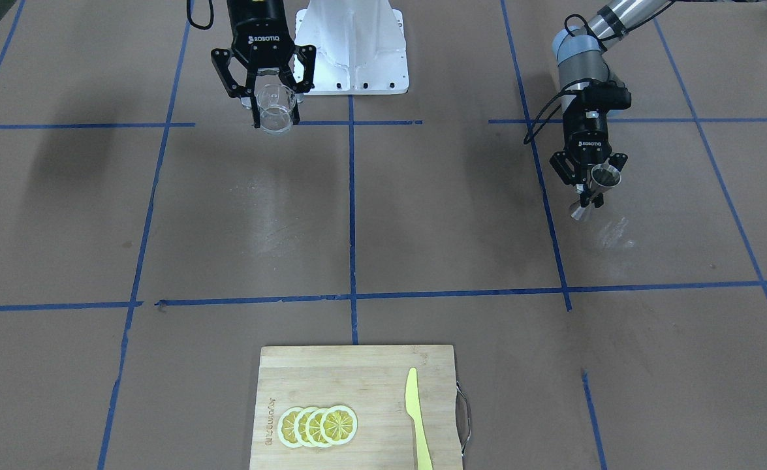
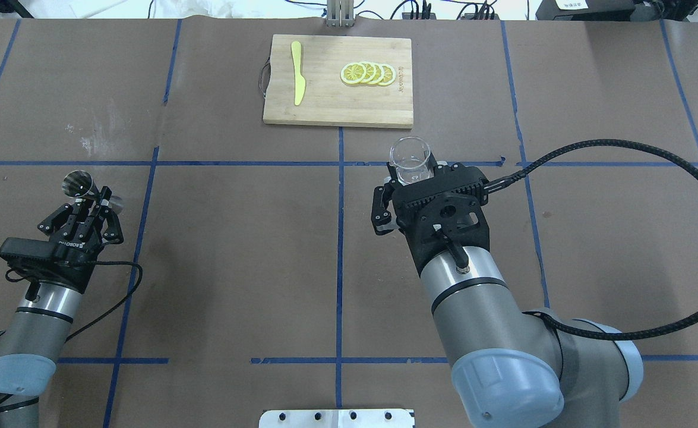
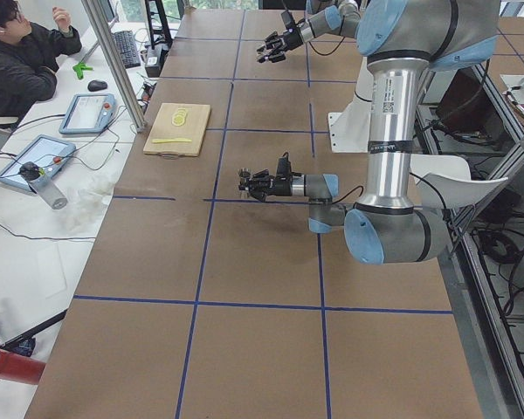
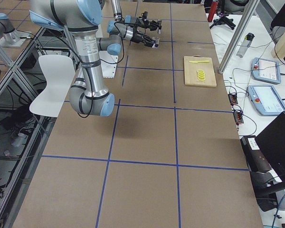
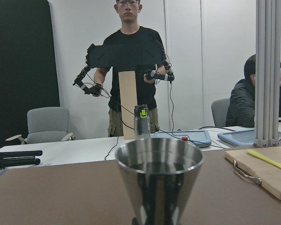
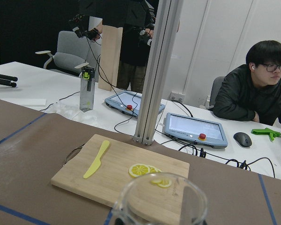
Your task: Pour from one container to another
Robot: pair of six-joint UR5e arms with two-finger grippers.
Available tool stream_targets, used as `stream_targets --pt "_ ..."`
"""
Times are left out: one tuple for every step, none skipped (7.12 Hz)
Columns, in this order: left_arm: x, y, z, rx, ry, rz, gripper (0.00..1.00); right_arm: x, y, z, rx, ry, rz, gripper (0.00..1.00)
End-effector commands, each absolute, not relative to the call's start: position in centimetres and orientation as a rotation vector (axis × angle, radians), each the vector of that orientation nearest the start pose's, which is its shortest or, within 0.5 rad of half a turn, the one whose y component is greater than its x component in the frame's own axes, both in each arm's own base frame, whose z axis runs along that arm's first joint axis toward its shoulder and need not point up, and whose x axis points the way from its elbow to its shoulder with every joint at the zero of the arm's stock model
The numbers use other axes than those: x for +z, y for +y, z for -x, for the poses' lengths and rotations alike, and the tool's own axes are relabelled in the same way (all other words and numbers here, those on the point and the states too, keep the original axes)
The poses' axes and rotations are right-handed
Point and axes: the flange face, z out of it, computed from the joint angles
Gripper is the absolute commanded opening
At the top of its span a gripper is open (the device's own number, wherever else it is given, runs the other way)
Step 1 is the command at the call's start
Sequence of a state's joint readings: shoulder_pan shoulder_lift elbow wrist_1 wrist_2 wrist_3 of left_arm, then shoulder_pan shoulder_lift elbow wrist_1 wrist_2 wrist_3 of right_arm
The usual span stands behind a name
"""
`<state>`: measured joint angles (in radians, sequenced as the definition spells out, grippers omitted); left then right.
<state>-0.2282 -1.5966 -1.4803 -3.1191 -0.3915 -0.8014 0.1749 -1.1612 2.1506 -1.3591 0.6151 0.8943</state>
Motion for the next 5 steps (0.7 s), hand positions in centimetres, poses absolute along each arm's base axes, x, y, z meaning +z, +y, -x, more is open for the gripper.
stream_targets --pt "51.84 -31.83 -39.16 -0.4 0.696 -1.38 0.0 15.24 -29.39 42.97 0.151 -0.65 -1.197 0.0" --pt "51.85 -31.78 -39.34 -0.388 0.711 -1.37 0.0 15.24 -29.45 42.92 0.153 -0.65 -1.198 0.0" --pt "51.94 -31.72 -39.5 -0.371 0.725 -1.358 0.0 15.24 -29.45 42.92 0.153 -0.65 -1.198 0.0" --pt "52.1 -31.63 -39.72 -0.377 0.765 -1.332 0.0 15.25 -29.46 42.93 0.153 -0.649 -1.197 0.0" --pt "52.54 -31.59 -39.86 -0.369 0.772 -1.32 0.0 15.24 -29.45 42.92 0.153 -0.65 -1.198 0.0"
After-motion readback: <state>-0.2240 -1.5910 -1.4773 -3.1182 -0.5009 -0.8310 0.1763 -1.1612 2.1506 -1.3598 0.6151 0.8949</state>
